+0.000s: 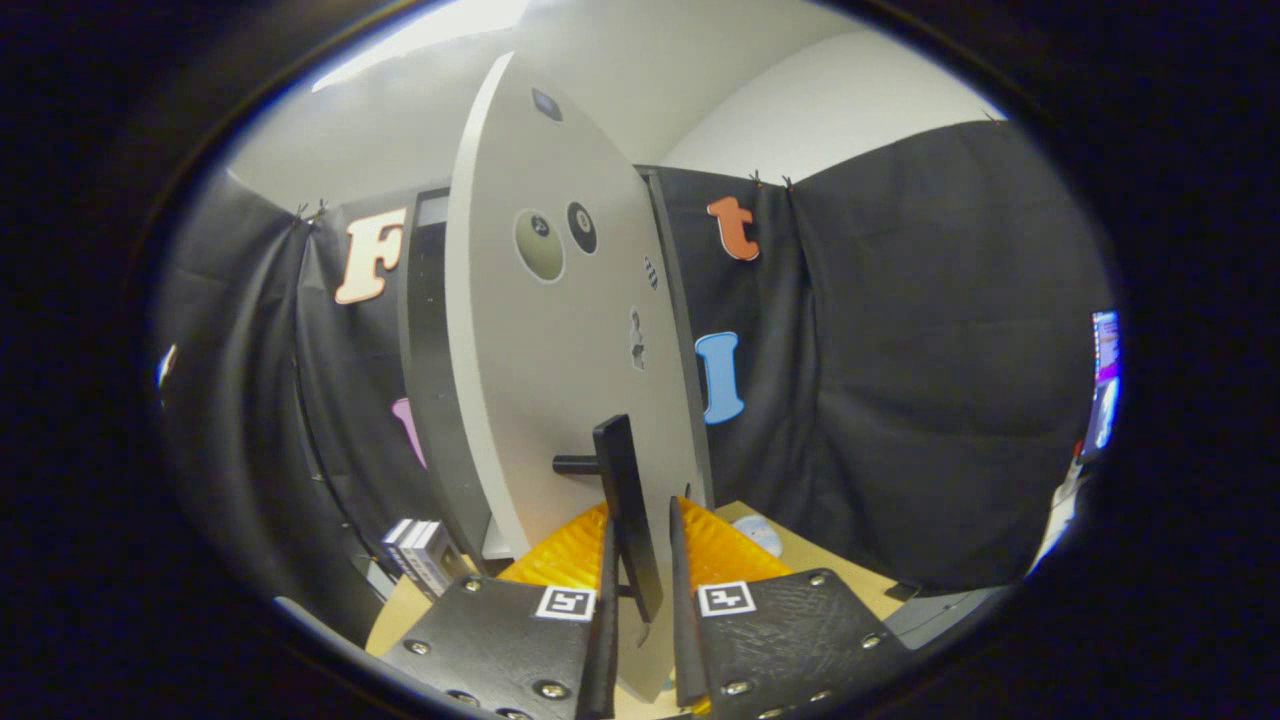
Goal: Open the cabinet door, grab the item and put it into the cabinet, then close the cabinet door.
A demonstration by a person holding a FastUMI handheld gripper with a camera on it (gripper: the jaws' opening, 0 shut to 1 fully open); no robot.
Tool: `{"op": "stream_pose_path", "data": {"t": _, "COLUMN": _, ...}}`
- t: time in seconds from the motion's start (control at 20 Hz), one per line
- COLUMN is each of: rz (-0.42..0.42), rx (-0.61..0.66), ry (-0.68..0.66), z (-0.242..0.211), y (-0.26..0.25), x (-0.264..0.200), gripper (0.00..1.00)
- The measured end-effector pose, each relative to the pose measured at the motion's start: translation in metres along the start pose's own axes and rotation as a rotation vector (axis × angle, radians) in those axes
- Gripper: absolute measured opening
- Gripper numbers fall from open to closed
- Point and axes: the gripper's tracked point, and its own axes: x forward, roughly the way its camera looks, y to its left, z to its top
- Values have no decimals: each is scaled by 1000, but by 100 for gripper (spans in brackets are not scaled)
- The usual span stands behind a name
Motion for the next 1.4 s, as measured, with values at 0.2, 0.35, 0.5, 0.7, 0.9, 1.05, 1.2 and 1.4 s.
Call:
{"op": "stream_pose_path", "data": {"t": 0.2, "rz": 6, "rx": -50, "ry": -3, "z": 1, "y": -3, "x": 1, "gripper": 23}}
{"op": "stream_pose_path", "data": {"t": 0.35, "rz": 0, "rx": -71, "ry": -4, "z": 1, "y": -4, "x": 1, "gripper": 23}}
{"op": "stream_pose_path", "data": {"t": 0.5, "rz": -17, "rx": -60, "ry": -1, "z": 1, "y": -6, "x": -2, "gripper": 23}}
{"op": "stream_pose_path", "data": {"t": 0.7, "rz": -72, "rx": -55, "ry": -5, "z": 3, "y": -20, "x": -7, "gripper": 23}}
{"op": "stream_pose_path", "data": {"t": 0.9, "rz": -124, "rx": -57, "ry": -16, "z": 6, "y": -38, "x": -11, "gripper": 23}}
{"op": "stream_pose_path", "data": {"t": 1.05, "rz": -171, "rx": -66, "ry": -24, "z": 10, "y": -55, "x": -13, "gripper": 23}}
{"op": "stream_pose_path", "data": {"t": 1.2, "rz": -227, "rx": -56, "ry": -15, "z": 10, "y": -76, "x": -18, "gripper": 23}}
{"op": "stream_pose_path", "data": {"t": 1.4, "rz": -255, "rx": -68, "ry": -24, "z": 13, "y": -91, "x": -26, "gripper": 23}}
